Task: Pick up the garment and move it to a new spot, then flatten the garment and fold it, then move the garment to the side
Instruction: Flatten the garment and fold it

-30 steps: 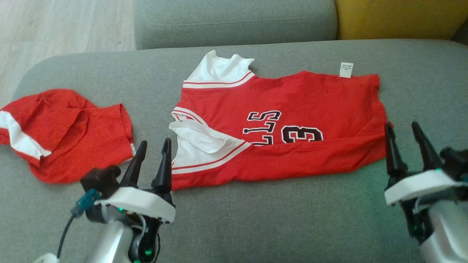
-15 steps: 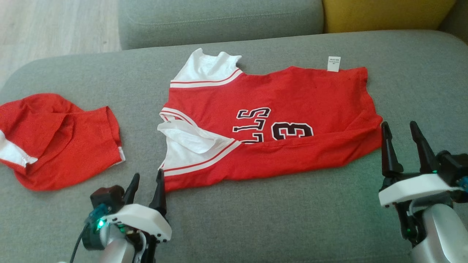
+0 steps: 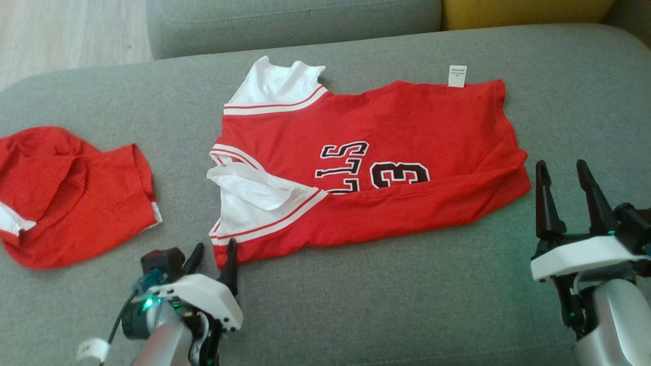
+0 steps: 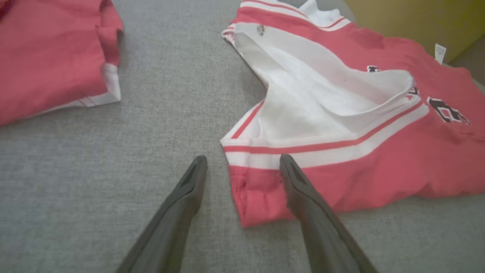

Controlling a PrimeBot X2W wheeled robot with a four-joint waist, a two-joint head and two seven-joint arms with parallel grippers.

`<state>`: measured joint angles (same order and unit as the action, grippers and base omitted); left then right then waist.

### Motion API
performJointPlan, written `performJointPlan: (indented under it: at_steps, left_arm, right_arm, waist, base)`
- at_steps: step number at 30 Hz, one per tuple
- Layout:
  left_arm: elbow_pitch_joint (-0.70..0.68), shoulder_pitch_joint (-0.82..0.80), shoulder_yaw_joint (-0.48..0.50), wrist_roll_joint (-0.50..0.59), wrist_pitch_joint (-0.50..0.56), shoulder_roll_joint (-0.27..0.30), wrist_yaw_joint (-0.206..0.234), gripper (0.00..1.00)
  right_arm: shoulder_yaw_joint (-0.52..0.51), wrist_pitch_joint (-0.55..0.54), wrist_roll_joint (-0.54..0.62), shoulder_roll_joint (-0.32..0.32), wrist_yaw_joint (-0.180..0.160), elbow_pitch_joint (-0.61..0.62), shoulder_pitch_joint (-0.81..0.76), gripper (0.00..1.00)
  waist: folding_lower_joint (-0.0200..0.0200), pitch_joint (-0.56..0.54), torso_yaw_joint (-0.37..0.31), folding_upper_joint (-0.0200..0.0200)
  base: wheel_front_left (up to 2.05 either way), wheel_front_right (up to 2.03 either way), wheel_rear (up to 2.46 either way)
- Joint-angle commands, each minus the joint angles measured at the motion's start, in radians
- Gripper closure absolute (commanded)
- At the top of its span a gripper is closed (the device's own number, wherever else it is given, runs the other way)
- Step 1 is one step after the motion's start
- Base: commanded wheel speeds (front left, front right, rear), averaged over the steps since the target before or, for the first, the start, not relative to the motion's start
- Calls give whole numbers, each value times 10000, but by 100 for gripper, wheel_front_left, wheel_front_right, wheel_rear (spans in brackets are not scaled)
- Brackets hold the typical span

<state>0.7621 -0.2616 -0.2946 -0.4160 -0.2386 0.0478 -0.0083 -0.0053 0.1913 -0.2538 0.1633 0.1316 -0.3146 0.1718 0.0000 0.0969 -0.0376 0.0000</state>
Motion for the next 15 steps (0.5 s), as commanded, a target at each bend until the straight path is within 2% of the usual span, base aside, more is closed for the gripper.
performJointPlan:
  at_steps: [1,5,7,8,9,11,15]
  left_arm:
    - [-41,-593,188,59,29,86,68,0]
    - [533,-887,56,168,388,131,228,0]
    - [770,-1020,-108,234,617,133,128,0]
    - [855,-1075,-175,240,700,132,45,64]
    - [895,-1129,-212,235,701,130,-15,100]
    - [908,-1222,-241,203,626,126,-103,100]
    - [647,-1363,-92,188,182,188,16,100]
  right_arm:
    - [160,-22,95,-29,-9,391,125,0]
    - [166,-20,114,-56,-9,432,186,0]
    - [146,-23,128,-73,-9,445,219,0]
    - [122,-25,136,-82,-9,447,228,0]
    - [78,-34,149,-92,-9,437,235,0]
    - [-67,-79,190,-140,-9,370,257,0]
    - [-411,-350,164,-399,-9,162,349,0]
  waist:
    - [0,70,-26,0]
    - [0,183,-79,0]
    - [0,215,-88,0]
    - [0,225,-83,0]
    - [0,230,-72,0]
    - [0,230,-33,0]
    - [0,221,54,0]
  base:
    - [0,0,0]
    - [0,0,0]
    - [0,0,0]
    - [0,0,0]
    - [0,0,0]
    - [0,0,0]
    - [0,0,0]
